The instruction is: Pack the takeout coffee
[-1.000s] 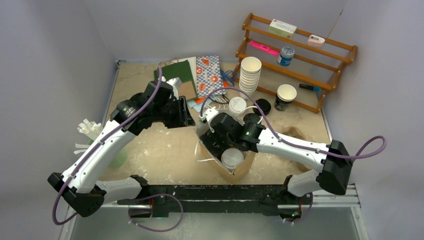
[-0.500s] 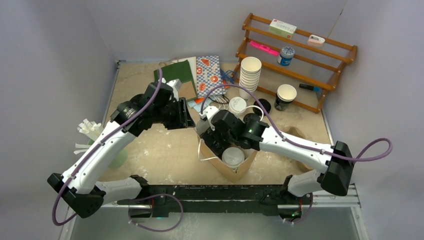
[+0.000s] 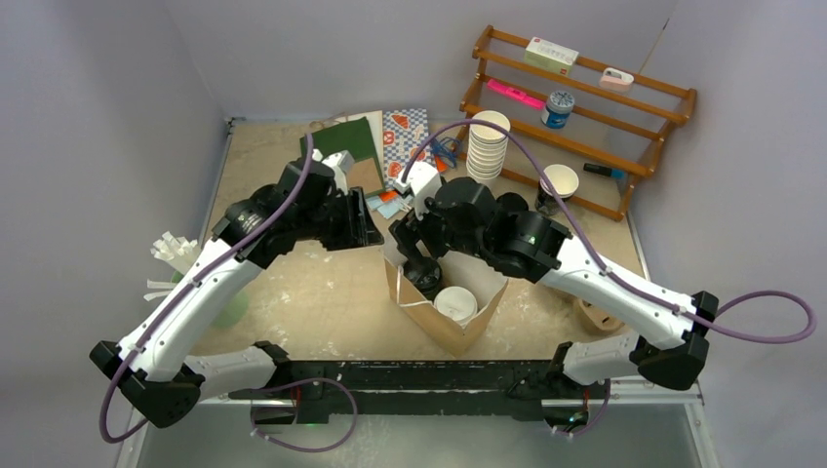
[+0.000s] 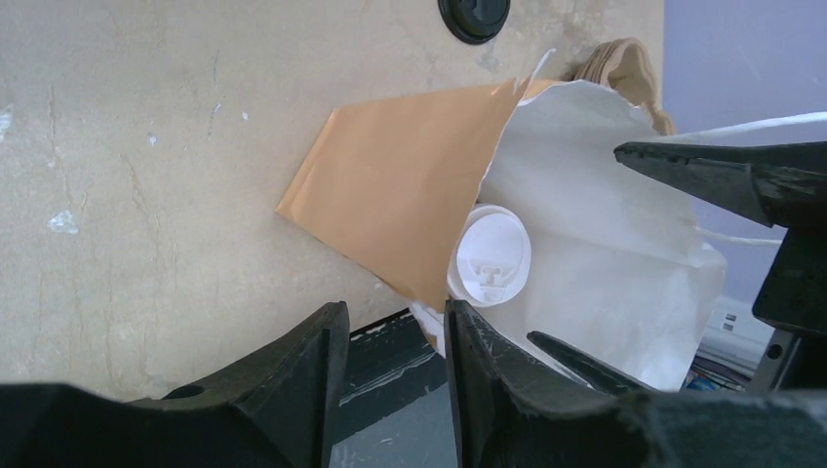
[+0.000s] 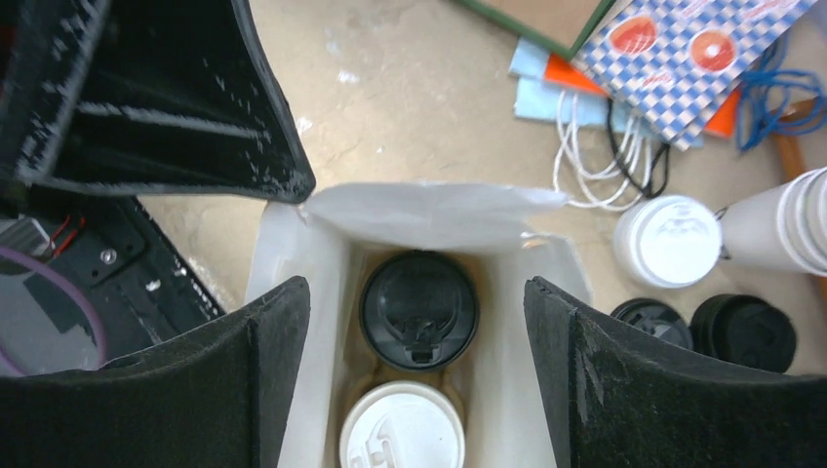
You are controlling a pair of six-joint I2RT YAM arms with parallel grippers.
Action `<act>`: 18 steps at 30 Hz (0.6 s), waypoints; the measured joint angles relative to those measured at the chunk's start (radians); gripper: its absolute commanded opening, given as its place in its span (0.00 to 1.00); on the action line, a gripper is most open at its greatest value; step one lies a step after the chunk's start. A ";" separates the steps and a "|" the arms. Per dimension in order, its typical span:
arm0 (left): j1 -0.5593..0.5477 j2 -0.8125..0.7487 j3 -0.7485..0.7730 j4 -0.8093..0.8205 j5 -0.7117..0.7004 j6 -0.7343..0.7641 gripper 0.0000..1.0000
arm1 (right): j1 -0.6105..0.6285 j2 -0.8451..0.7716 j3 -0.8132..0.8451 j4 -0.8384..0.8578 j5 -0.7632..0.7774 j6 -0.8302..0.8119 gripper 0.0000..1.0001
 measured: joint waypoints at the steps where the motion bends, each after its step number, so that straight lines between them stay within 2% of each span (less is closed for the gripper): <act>1: 0.000 0.003 0.009 0.002 0.000 0.003 0.45 | 0.000 0.004 0.023 -0.009 0.010 -0.006 0.80; 10: 0.000 0.055 0.072 0.043 0.014 0.060 0.63 | -0.003 0.056 0.237 -0.111 0.128 -0.017 0.76; 15: 0.000 0.156 0.128 0.063 0.051 0.172 0.64 | -0.024 0.040 0.246 -0.183 0.160 0.020 0.74; 18: 0.000 0.214 0.146 0.094 0.077 0.228 0.59 | -0.059 0.016 0.246 -0.228 0.173 0.051 0.74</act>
